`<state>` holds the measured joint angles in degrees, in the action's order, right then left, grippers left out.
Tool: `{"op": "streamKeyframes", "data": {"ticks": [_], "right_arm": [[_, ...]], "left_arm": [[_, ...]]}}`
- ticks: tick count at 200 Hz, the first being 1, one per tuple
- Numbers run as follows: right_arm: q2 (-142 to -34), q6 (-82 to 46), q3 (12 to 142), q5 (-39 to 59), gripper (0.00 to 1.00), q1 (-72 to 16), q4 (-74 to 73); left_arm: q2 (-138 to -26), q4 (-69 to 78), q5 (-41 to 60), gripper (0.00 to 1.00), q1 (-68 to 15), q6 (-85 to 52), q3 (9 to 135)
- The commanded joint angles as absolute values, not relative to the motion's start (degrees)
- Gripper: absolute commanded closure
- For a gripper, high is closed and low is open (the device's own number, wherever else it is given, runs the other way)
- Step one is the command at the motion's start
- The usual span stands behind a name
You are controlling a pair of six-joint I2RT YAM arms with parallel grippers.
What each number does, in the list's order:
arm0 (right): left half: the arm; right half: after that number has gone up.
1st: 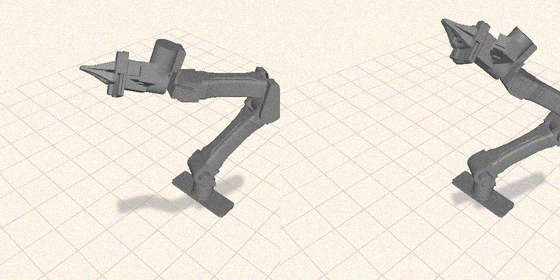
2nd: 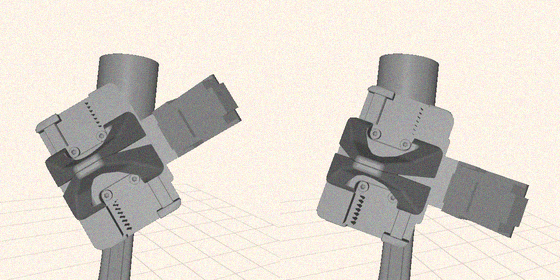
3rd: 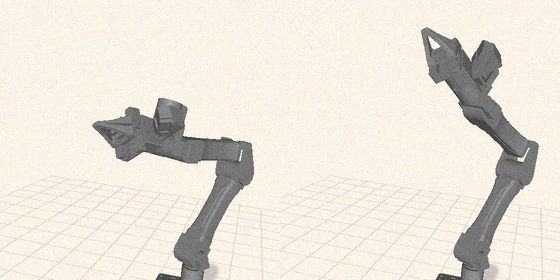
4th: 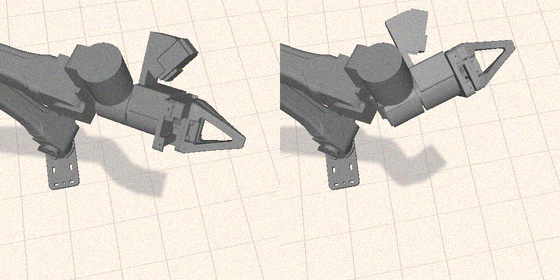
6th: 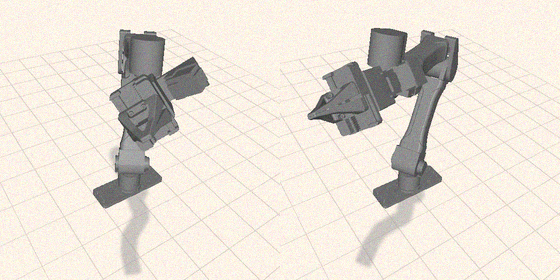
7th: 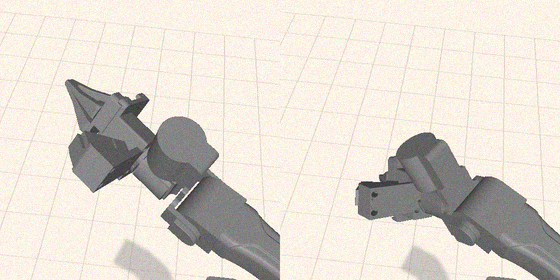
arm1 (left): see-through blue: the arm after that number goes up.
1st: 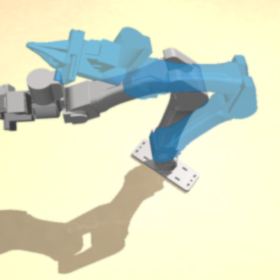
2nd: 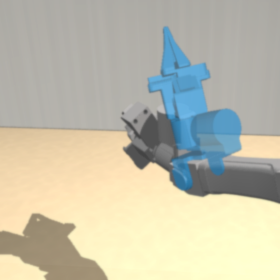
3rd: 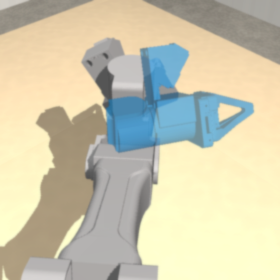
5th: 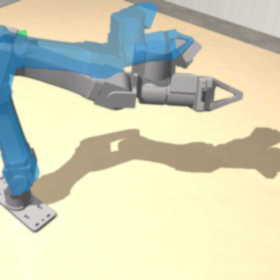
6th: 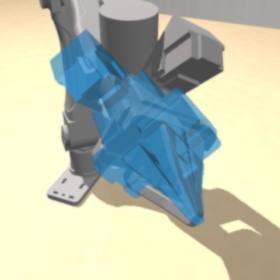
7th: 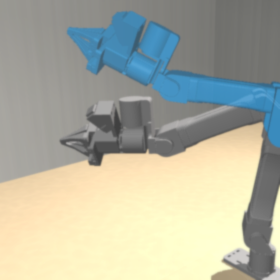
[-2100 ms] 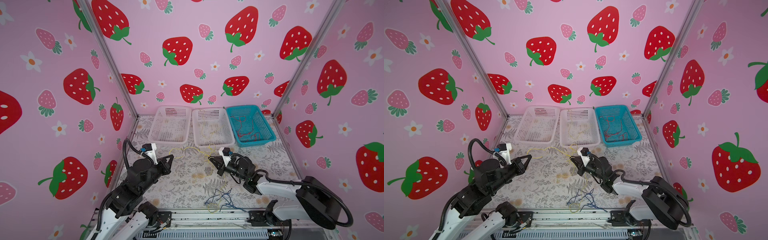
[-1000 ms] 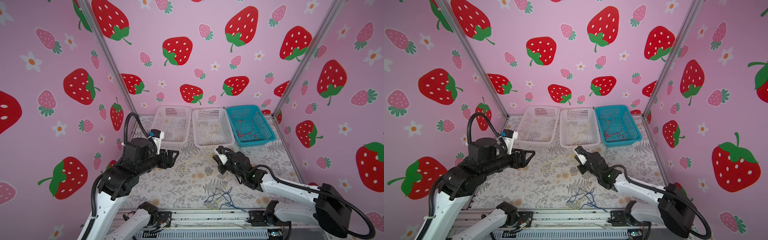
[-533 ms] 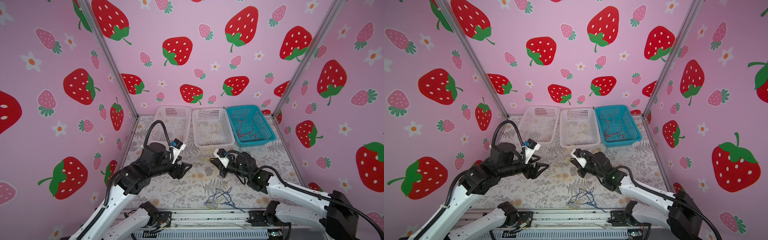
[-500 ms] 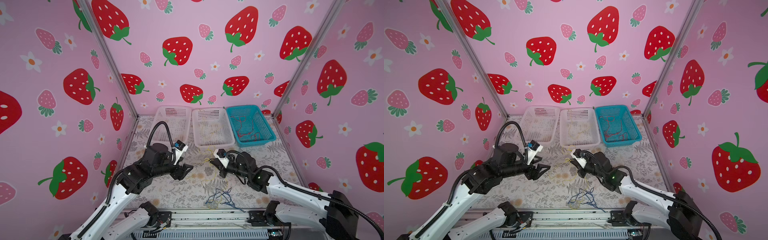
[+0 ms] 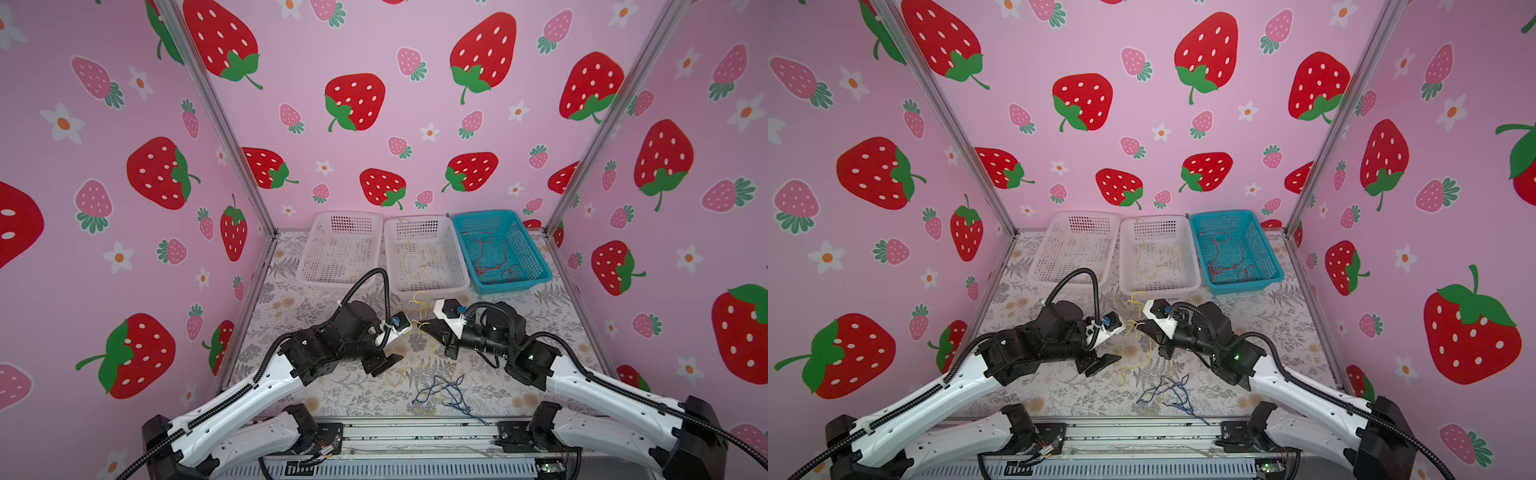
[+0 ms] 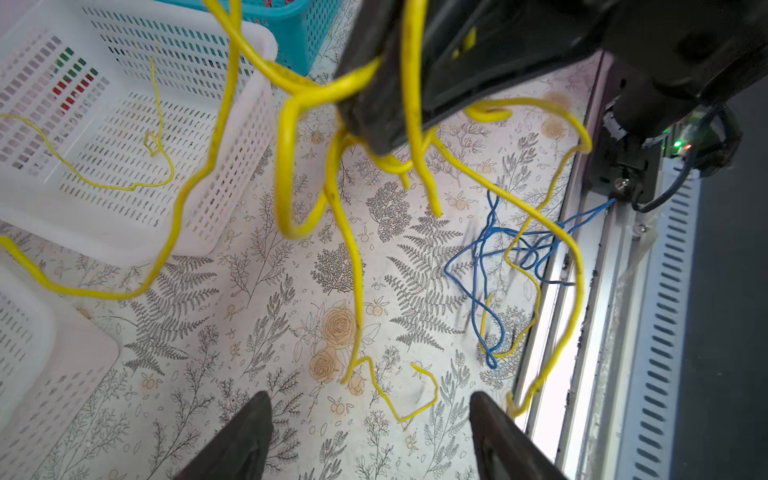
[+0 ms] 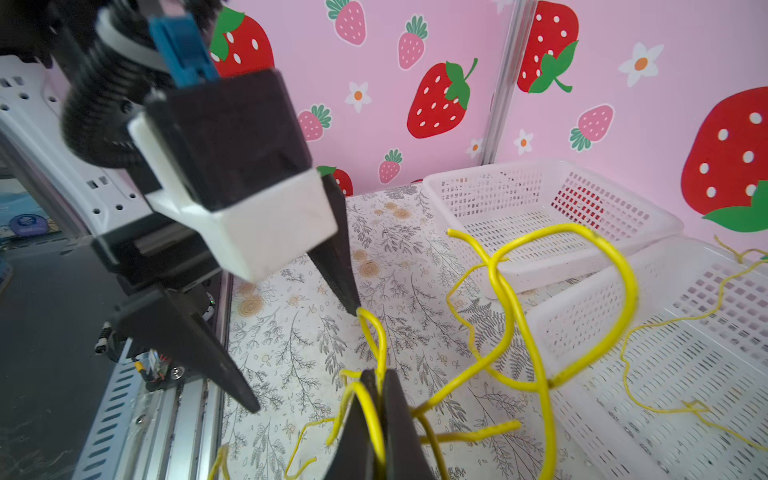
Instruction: Untangle the cables
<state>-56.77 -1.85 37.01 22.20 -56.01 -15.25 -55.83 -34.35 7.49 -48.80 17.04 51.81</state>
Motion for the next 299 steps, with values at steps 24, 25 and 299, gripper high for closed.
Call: {"op": "streamKeyframes", "data": {"ticks": [24,25,299], "right_arm": [[-55.34,-2.63,39.11,29.60,1.00,-56.25,-14.85],[-55.31,-2.63,39.11,29.70,1.00,-56.25,-14.85],[-48.88,-11.89,30.63,30.20,1.00,-54.13,-25.56]], "left_arm": [[-55.66,-28.20,5.66,0.35,-49.48,20.31,49.99],[-55.65,-28.03,5.66,0.35,-49.48,20.26,49.94],[-51.19,-25.57,14.24,0.41,-49.40,19.21,45.09]]}}
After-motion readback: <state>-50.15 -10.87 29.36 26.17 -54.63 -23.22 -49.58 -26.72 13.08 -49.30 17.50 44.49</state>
